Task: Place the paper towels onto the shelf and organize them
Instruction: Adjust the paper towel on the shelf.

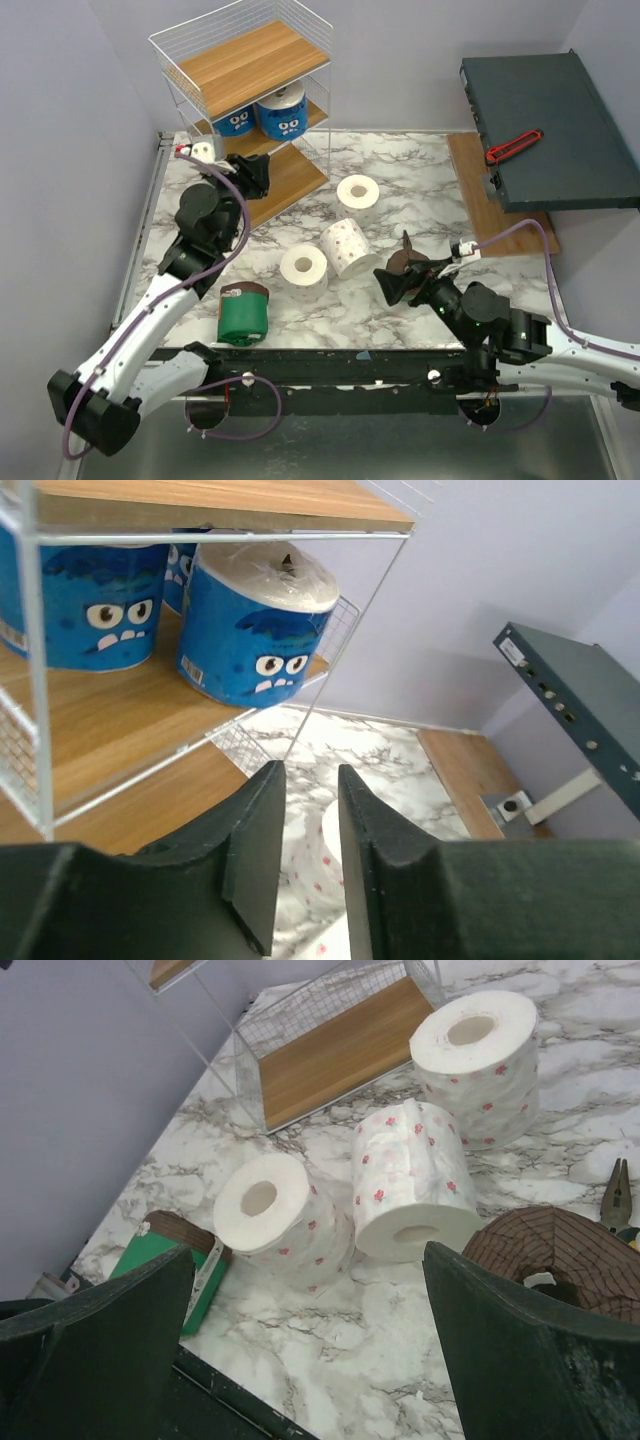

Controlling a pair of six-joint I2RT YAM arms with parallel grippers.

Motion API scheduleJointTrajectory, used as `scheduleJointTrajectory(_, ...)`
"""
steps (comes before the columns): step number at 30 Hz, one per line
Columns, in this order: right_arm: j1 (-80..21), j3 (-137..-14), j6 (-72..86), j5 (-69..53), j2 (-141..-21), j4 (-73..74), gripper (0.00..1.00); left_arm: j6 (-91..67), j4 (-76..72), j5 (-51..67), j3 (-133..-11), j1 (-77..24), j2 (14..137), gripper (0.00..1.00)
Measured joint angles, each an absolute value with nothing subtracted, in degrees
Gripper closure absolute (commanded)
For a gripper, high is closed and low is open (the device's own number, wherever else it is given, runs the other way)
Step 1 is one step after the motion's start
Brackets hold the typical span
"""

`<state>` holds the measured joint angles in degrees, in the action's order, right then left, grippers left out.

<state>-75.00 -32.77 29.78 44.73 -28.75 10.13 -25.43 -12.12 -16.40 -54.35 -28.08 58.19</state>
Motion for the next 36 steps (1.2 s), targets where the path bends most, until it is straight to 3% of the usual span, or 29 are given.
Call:
scheduleJointTrajectory(9,-75.0,-35.2,30.5,44.9,-38.7,4.7,0.0,-29.2,5.7,-17.3,-54.7,-28.3,41.7,0.52)
scheduleJointTrajectory(14,-73.1,-36.7,27.7,46.2,-46.9,-4.1,0.05,-28.9,10.0,-20.6,-54.4,-28.1,38.6,0.51)
scheduleJointTrajectory(23,-49.3,-55.7,32.0,26.2,-72.2,-16.8,0.2,-32.6,15.4,-19.5,-48.9,-21.6,38.1,0.48)
scheduleJointTrajectory(31,-41.8,-74.2,36.2,13.3,-95.6,-25.0,0.3,-40.4,15.4,-13.9,-42.9,-17.8,36.6,0.48)
scheduleJointTrajectory(36,-39.7,-78.5,37.5,10.7,-102.0,-26.2,0.34,-41.1,16.0,-12.3,-40.2,-17.8,31.6,0.47)
